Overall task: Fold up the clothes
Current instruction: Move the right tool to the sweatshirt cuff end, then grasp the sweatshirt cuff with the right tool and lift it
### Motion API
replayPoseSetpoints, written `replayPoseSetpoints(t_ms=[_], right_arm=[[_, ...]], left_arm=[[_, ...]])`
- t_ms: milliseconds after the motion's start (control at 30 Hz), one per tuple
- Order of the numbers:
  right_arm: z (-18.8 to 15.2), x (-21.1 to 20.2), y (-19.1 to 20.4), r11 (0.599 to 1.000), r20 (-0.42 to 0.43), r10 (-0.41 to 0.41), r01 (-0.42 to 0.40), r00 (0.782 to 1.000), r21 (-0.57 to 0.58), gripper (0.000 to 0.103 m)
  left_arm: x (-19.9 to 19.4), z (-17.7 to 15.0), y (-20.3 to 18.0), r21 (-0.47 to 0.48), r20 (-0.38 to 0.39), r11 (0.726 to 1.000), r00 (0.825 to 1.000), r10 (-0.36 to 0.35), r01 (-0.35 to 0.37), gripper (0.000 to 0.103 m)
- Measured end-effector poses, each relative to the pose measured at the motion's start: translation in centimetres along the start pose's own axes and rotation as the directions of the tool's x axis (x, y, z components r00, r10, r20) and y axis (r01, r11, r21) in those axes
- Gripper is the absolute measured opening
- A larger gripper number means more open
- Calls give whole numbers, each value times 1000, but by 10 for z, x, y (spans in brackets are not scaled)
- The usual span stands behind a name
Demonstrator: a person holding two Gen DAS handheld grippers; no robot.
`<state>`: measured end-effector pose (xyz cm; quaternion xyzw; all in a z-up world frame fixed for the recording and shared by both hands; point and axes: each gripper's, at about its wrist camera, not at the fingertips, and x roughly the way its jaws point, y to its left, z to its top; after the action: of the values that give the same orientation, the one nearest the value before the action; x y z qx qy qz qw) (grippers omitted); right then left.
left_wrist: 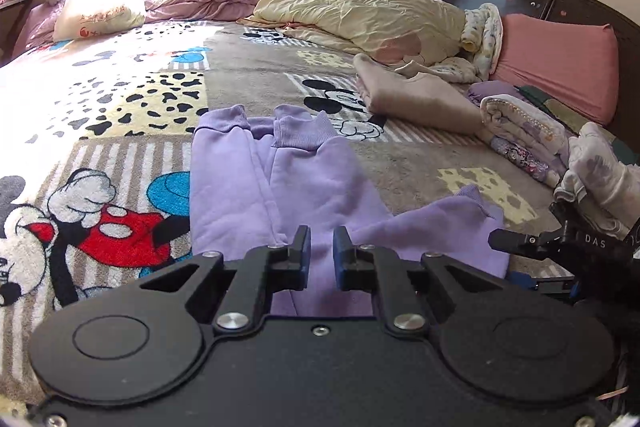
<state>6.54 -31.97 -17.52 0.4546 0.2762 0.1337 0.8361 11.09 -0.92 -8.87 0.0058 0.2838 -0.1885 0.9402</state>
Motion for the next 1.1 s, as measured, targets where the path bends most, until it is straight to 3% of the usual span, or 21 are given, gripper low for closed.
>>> replayPoseSetpoints(t_ms=[100, 233, 367, 433, 500, 600, 700, 833, 867, 900, 967, 1033, 1100], right_arm=[[10, 6, -19, 998, 46, -38, 35, 998, 60, 57], [21, 22, -31, 996, 84, -45, 38, 995, 85, 30], [27, 28, -33, 997, 99, -21, 14, 995, 71, 14], [29, 27, -31, 998, 111, -7, -1, 994, 70, 11], [30, 24, -28, 997, 125, 9, -18, 992, 71, 11], [33, 21, -17, 998, 148, 30, -39, 989, 57, 11], [40, 16, 0, 998, 169, 57, -61, 984, 18, 10], [51, 10, 27, 994, 173, 98, -89, 980, -62, 9], [53, 9, 33, 992, 170, 104, -91, 980, -85, 9], [54, 7, 39, 990, 166, 109, -92, 980, -110, 9], [55, 9, 51, 985, 160, 113, -89, 981, -150, 9], [55, 10, 63, 980, 154, 115, -86, 981, -178, 9], [55, 14, 74, 977, 145, 120, -91, 982, -192, 9]], left_arm=[[45, -29, 2, 52, -133, 998, 990, 37, -30, 10], [19, -14, 4, 42, -98, 998, 994, 51, -47, 10], [-9, -11, 4, 55, -28, 997, 998, 58, -56, 11], [-5, -15, 5, 34, -39, 999, 999, 16, -15, 11], [20, -27, 5, 31, -143, 999, 990, -9, 14, 19], [28, -29, 1, 46, -180, 999, 984, 10, -1, 20], [-3, -20, 0, 23, -123, 1000, 992, 1, 1, 28], [-56, -26, -9, 63, -40, 989, 990, -134, 136, 56], [-63, -31, -14, 81, -37, 983, 986, -164, 167, 58], [-69, -36, -20, 101, -37, 975, 980, -193, 196, 59], [-73, -48, -34, 181, -29, 966, 983, -182, 184, 59], [-65, -64, -50, 297, -50, 949, 994, -94, 105, 55], [-56, -78, -59, 381, -63, 923, 998, -30, 52, 36]])
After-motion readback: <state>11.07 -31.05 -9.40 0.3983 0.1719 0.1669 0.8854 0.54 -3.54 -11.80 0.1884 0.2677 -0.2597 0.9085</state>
